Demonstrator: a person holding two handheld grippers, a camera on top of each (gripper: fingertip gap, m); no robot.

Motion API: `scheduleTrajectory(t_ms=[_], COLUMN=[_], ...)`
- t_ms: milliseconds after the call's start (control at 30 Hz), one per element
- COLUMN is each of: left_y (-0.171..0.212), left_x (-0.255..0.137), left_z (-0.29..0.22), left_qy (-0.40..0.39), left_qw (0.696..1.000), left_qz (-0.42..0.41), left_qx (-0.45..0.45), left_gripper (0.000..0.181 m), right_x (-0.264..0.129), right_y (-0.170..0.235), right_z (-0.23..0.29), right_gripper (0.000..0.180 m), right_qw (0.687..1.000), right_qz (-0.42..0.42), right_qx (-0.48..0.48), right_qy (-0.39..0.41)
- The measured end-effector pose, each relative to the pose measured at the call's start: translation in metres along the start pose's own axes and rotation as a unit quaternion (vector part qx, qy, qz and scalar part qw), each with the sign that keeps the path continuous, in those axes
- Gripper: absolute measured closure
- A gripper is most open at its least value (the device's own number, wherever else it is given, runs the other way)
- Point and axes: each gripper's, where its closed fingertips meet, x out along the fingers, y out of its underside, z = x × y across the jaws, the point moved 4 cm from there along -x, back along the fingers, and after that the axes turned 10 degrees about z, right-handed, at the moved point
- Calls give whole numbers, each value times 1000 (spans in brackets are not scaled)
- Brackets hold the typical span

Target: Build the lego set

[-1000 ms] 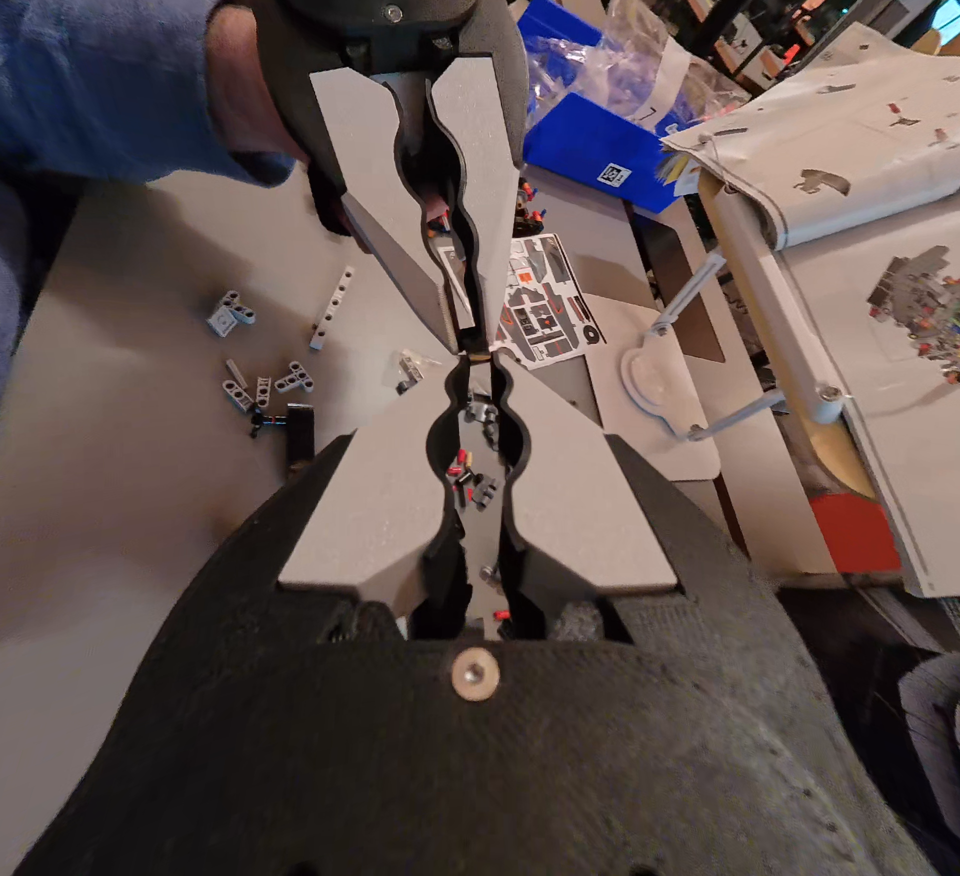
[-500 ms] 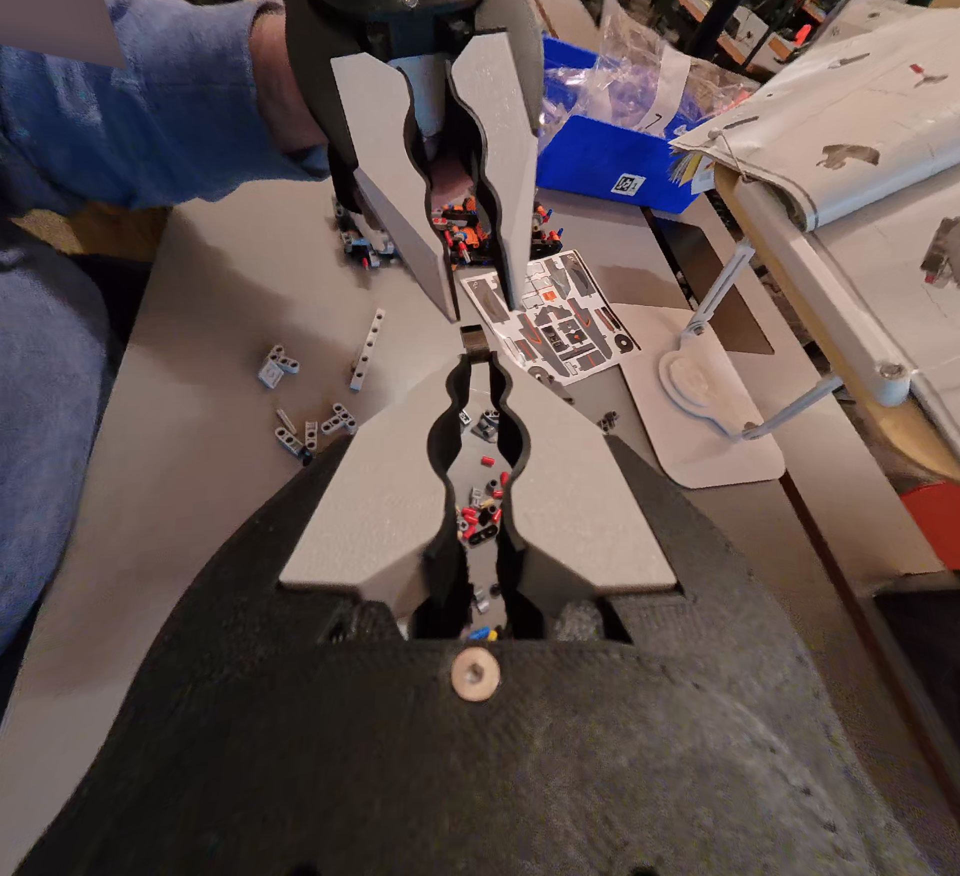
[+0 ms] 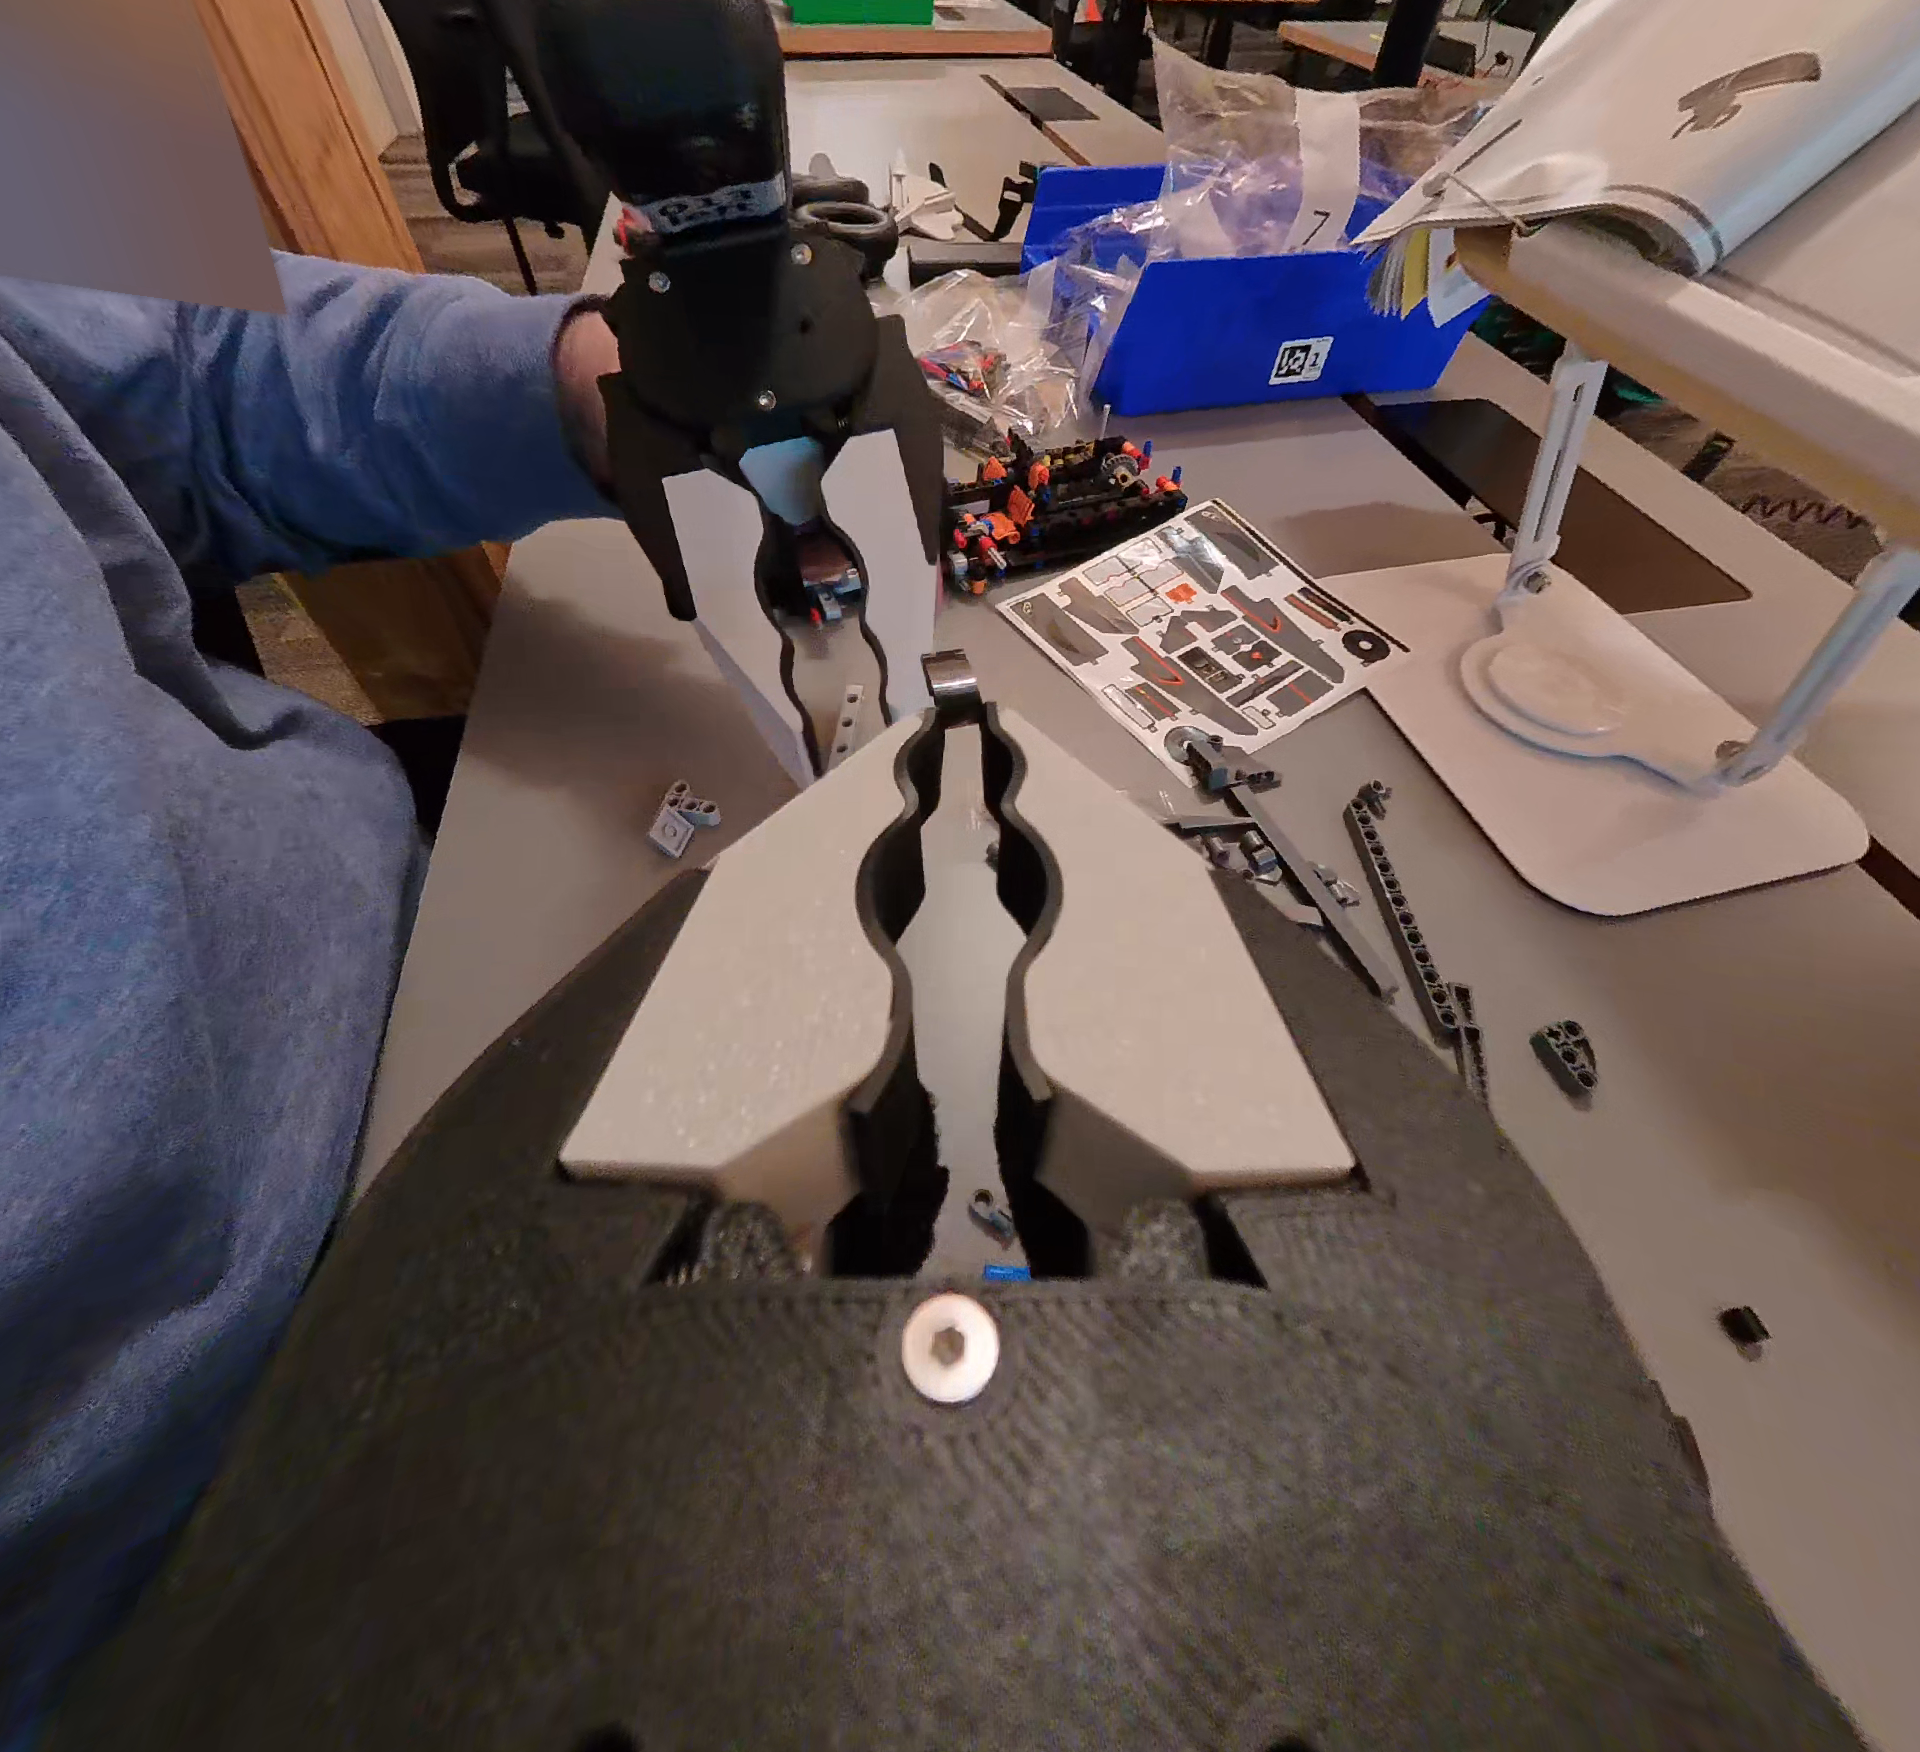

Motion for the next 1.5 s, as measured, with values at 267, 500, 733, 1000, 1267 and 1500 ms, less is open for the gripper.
scheduleTrajectory(t_ms=[267, 500, 733, 1000, 1267, 1500], left_y=[16, 4, -7, -6, -6, -25], left_x=[12, -4, -27, -37, -37, -38], left_z=[-11, -2, 5, 8, 2, -7], left_qy=[-7, 10, 65, 46, -3, 43], left_qw=[1000, 993, 969, 965, 977, 969], left_qz=[10, -82, -180, -199, -175, -205], left_qx=[-6, -83, -154, -163, -125, -133], left_gripper=[156, 156, 158, 157, 155, 159], right_x=[9, 20, 26, 33, 23, 18], right_y=[2, 1, -8, -13, -14, -4], right_z=[13, 25, 29, 30, 29, 38], right_gripper=[175, 176, 175, 175, 175, 175], right_qw=[999, 997, 992, 993, 999, 999], right_qz=[28, 60, 80, 72, -12, -6], right_qx=[-17, -46, -89, -82, 42, 32], right_qy=[8, 25, 45, 43, -1, 42])
